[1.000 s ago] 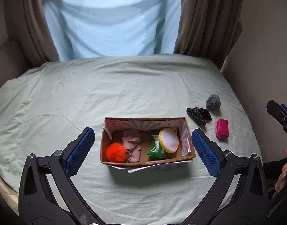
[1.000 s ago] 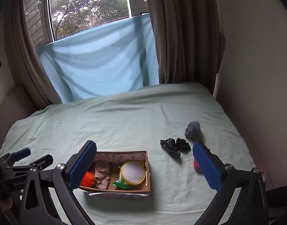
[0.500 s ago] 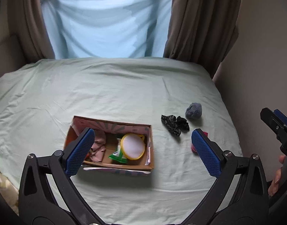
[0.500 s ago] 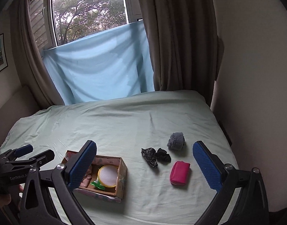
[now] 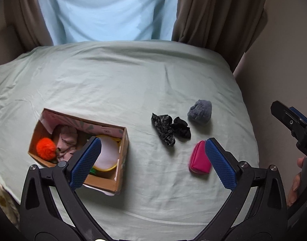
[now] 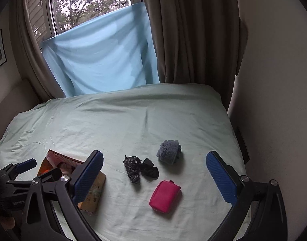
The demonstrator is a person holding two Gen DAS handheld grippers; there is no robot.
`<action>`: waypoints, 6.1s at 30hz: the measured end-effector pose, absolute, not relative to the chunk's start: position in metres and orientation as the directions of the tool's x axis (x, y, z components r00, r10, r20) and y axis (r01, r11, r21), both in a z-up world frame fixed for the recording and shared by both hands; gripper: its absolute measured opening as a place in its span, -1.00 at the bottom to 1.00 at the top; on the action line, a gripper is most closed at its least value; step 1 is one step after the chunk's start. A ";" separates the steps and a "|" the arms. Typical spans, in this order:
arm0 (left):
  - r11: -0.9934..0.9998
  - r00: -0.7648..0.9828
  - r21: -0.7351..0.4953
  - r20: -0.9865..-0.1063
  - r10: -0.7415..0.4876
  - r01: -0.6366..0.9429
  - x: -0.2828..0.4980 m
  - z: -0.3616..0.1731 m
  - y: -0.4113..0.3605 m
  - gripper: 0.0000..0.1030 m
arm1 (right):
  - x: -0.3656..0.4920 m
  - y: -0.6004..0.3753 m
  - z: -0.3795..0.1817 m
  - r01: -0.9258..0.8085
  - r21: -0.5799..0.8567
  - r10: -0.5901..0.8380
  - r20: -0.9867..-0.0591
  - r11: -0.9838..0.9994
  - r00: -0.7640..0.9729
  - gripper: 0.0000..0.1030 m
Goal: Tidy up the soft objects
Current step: 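Withdraw both tools from the box toward the black scrunchies and pink pouch, then grasp the patterned black scrunchie with the left tool while the right tool grasps the grey ball, then carry the black scrunchie and grey ball over the cardboard box with both tools, then open both tools to drop the scrunchie and grey ball into the box, then withdraw both tools toward the plain black scrunchie and pink pouch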
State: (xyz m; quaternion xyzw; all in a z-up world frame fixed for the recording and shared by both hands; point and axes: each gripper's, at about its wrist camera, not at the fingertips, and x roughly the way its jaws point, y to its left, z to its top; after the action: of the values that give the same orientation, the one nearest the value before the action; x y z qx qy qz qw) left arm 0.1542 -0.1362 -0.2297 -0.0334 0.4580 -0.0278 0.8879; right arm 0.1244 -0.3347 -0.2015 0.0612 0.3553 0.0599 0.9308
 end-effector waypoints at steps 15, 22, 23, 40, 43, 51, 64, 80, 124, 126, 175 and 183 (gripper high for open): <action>0.999 0.418 0.020 -0.908 -0.003 0.050 0.259 -0.388 -0.185 0.96 | 0.253 -0.360 -0.324 -0.049 0.197 0.182 -0.741 0.979 0.646 0.99; 0.990 0.340 0.075 -0.940 0.031 0.119 0.290 -0.443 -0.195 0.93 | 0.292 -0.353 -0.381 -0.041 0.226 0.208 -0.795 0.973 0.570 0.99; 0.988 0.337 0.079 -0.941 0.031 0.130 0.293 -0.448 -0.197 0.91 | 0.295 -0.351 -0.389 -0.041 0.227 0.210 -0.801 0.973 0.560 0.99; 0.972 0.267 -0.010 -0.961 -0.074 0.233 0.323 -0.490 -0.204 -0.23 | 0.332 -0.340 -0.459 -0.021 0.235 0.220 -0.867 0.972 0.448 0.54; 0.975 0.264 -0.040 -0.959 -0.099 0.219 0.326 -0.488 -0.196 -0.31 | 0.332 -0.341 -0.459 -0.015 0.225 0.207 -0.869 0.974 0.449 0.39; 0.980 0.278 -0.052 -0.955 -0.105 0.192 0.323 -0.481 -0.176 -0.38 | 0.326 -0.339 -0.454 -0.027 0.181 0.173 -0.877 0.983 0.448 0.05; 0.982 0.367 -0.055 -0.923 -0.118 0.179 0.302 -0.410 -0.173 -0.38 | 0.299 -0.345 -0.406 -0.015 0.207 0.187 -0.848 0.978 0.496 -0.01; 0.976 0.526 -0.113 -0.828 -0.196 0.186 0.217 -0.248 -0.159 -0.38 | 0.217 -0.335 -0.245 -0.042 0.194 0.176 -0.753 0.980 0.634 -0.01; 0.973 0.268 -0.112 -0.949 -0.165 0.202 0.218 -0.324 0.178 -0.38 | 0.179 -0.002 -0.289 0.049 0.295 0.254 -0.886 0.954 0.388 -0.01; 0.972 0.245 -0.111 -0.956 -0.162 0.206 0.223 -0.336 0.177 -0.38 | 0.190 0.000 -0.302 0.062 0.298 0.257 -0.898 0.953 0.358 -0.01; 0.968 0.296 -0.105 -0.940 -0.171 0.227 0.177 -0.291 0.192 0.99 | 0.184 0.018 -0.290 0.053 0.337 0.299 -0.888 0.940 0.349 0.99; 0.973 0.427 -0.079 -0.889 -0.167 0.215 0.135 -0.237 0.194 0.99 | 0.130 0.012 -0.225 -0.011 0.230 0.205 -0.844 0.973 0.495 0.99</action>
State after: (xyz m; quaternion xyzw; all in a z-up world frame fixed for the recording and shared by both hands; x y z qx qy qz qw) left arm 0.1352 0.1940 -0.2372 0.0231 0.5231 -0.1131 0.8444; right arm 0.1295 0.0124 -0.2245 0.0976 0.4987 0.0629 0.8589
